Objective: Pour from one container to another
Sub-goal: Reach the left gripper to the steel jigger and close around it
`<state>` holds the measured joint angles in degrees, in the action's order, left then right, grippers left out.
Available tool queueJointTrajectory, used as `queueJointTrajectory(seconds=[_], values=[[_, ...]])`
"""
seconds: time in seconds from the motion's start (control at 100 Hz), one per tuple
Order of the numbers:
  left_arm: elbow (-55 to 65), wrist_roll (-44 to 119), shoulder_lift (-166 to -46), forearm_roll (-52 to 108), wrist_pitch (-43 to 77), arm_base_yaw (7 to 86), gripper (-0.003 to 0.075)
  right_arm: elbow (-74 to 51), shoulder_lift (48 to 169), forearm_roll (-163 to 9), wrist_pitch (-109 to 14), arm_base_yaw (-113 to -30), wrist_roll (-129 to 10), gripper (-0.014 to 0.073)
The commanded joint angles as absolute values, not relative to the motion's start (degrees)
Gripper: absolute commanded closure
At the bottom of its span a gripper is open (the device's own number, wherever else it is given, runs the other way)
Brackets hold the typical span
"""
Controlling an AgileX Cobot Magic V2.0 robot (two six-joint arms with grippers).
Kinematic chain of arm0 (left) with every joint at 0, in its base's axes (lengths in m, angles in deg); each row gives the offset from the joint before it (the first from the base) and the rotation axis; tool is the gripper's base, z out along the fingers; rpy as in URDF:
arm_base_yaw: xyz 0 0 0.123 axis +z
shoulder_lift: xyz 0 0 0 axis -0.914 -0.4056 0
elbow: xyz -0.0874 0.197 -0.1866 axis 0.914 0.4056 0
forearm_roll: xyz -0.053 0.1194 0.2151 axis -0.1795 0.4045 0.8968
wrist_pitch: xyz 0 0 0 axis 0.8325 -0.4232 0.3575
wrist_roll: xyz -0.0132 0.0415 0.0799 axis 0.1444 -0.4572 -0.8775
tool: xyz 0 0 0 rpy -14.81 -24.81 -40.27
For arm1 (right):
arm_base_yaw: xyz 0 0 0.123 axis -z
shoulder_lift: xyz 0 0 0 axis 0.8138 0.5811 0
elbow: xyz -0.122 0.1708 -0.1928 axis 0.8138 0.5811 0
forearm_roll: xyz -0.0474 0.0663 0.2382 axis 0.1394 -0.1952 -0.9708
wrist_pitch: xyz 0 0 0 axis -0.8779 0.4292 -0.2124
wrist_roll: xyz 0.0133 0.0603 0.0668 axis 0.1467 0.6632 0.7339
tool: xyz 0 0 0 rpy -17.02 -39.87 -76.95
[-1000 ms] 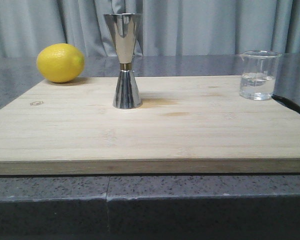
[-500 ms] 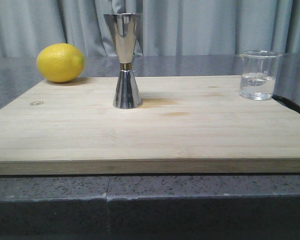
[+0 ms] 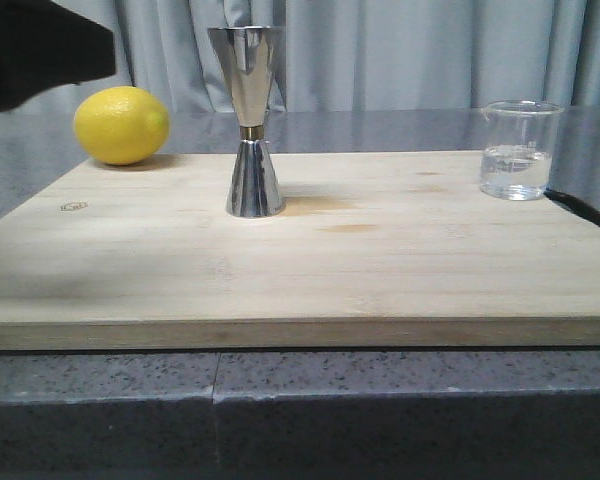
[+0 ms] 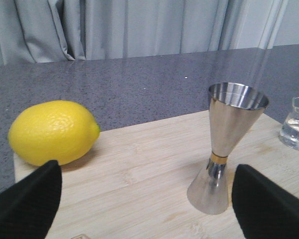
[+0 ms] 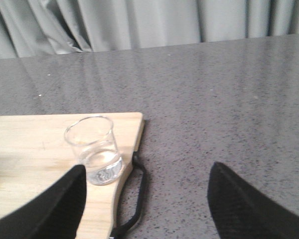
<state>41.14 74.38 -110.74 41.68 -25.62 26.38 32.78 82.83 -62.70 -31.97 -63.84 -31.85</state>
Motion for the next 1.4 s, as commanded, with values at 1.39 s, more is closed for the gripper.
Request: queueJointTrajectory(seconds=[1.39], values=[[24.57,82.35,-143.79,50.73,-50.54,20.43,0.0083,35.22,111.44,-61.06,7.36,-71.85,-32.33,0.0125]])
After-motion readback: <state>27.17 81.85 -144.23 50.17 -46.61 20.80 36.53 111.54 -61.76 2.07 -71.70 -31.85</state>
